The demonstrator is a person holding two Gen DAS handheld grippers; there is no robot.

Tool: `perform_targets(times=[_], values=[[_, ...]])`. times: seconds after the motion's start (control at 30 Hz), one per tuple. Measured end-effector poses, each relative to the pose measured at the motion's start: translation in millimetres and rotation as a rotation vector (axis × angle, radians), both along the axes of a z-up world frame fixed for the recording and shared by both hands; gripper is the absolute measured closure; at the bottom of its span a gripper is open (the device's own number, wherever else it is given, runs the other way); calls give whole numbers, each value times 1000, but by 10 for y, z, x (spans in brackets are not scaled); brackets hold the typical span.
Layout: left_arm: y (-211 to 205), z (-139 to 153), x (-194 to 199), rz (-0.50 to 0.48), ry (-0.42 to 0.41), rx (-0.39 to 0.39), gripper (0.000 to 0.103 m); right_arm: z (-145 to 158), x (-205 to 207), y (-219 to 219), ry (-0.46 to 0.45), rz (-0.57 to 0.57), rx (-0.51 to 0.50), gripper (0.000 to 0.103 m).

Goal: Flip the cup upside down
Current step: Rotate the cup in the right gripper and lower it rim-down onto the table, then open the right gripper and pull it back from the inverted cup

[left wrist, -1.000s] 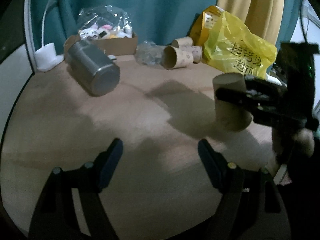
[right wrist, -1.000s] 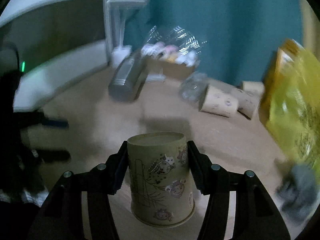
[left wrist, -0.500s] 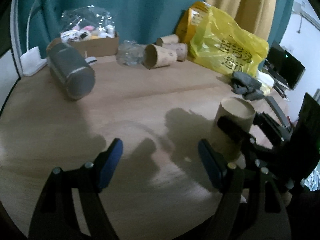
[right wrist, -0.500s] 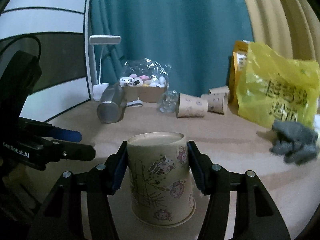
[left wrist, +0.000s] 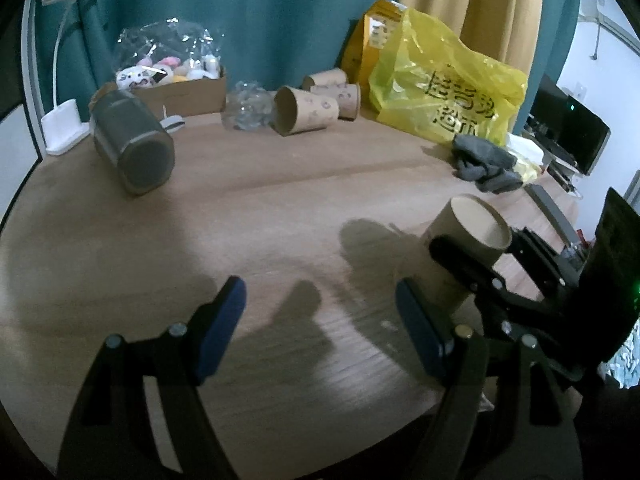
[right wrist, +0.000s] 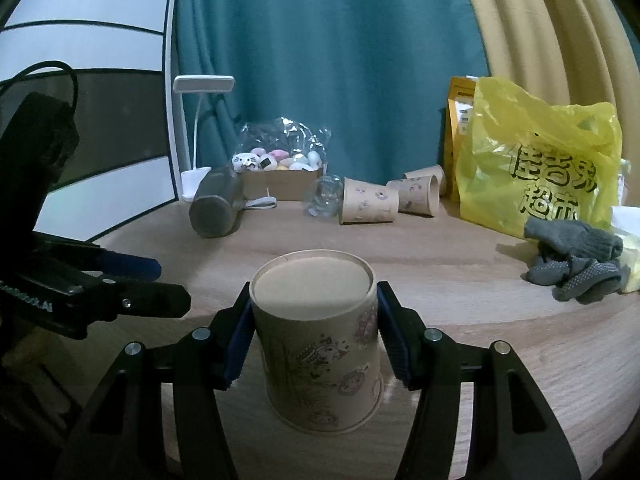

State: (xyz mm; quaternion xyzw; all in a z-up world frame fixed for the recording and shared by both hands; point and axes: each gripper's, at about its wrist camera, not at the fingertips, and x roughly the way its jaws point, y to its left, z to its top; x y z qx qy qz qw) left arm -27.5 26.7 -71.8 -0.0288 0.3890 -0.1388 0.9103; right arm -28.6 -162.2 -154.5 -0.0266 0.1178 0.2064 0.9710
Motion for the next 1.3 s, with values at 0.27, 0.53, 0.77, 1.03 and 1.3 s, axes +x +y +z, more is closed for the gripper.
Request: perform_targets(times=[0.27,0.53,0.77,1.03,1.3], values=[[25,46,-53,25,-19,-3,24,34,43,0,28,-27,11,30],[8,218,-309,92,-135,41,24,302,-43,-57,151,-54,39,11],[7,310,-514,104,-171,23,24,484,-241,-120,223,-99,4,11],[-45,455,-767,108,-223,26,24,572,-439,-191,211,-129,-26,11],[-66,574,-874,132,-256,36,24,644,-520,-243,191,-143,-20,11]])
